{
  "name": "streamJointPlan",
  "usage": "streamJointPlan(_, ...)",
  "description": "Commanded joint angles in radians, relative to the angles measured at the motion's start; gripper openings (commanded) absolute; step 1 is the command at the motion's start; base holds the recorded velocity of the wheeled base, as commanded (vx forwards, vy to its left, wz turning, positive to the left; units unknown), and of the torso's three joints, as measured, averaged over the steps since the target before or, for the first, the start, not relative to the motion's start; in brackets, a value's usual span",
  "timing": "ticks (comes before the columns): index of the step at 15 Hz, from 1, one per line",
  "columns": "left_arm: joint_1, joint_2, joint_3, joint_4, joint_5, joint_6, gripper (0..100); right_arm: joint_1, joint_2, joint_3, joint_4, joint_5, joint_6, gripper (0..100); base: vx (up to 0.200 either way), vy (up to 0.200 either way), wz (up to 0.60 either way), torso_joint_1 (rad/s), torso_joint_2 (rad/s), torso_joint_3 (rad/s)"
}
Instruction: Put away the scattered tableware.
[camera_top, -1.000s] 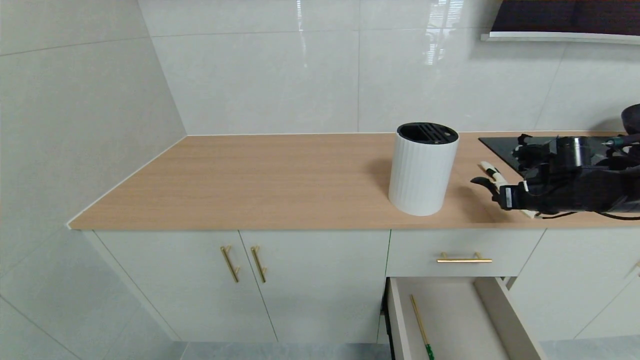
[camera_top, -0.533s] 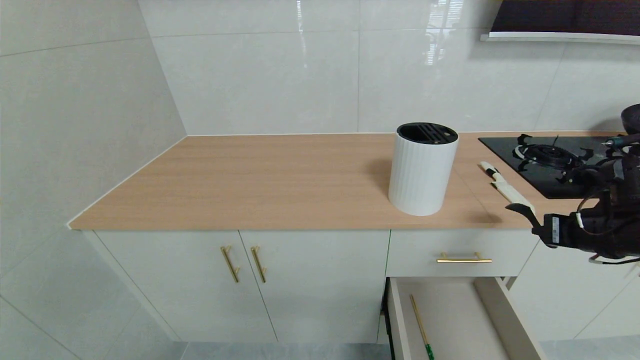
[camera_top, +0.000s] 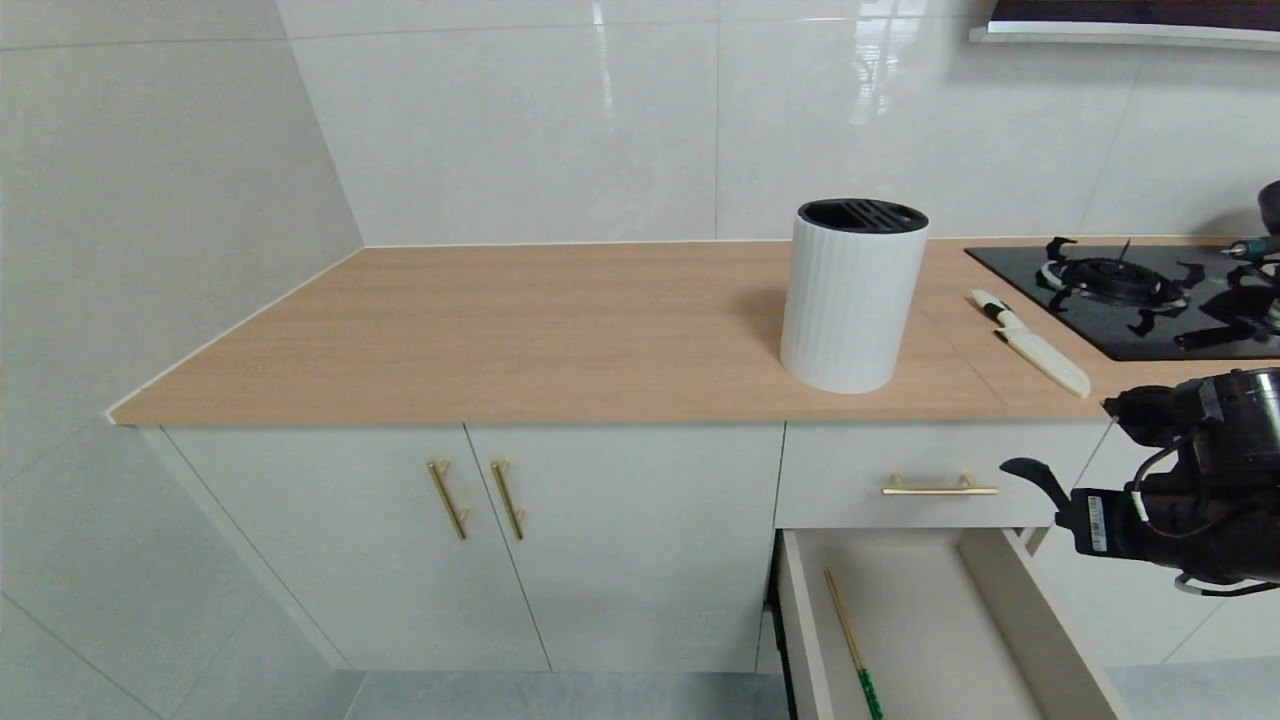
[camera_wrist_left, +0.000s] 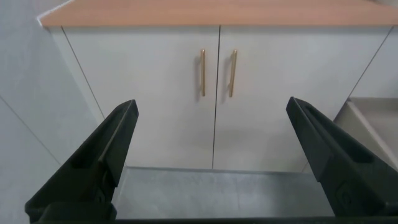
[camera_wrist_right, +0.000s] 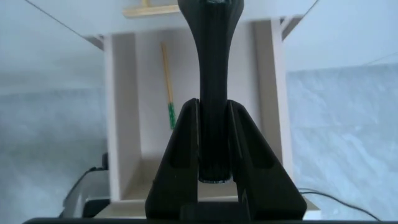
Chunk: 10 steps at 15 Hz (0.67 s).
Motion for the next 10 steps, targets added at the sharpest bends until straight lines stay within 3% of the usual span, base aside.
streamJointPlan(1, -0.001, 0.002, 0.000, -0.001, 0.000, 0.000, 100, 0.006, 0.018, 0.003, 0.000, -0.001, 0.000, 0, 0.000, 0.000, 0.00, -0.222, 0.51, 0.276)
streamJointPlan(10, 0.000, 0.002, 0.000, -0.001, 0.000, 0.000, 100, 0.046, 0.083, 0.024, -0.014, -0.016, -0.003, 0, 0.000, 0.000, 0.00, -0.207, 0.49, 0.277)
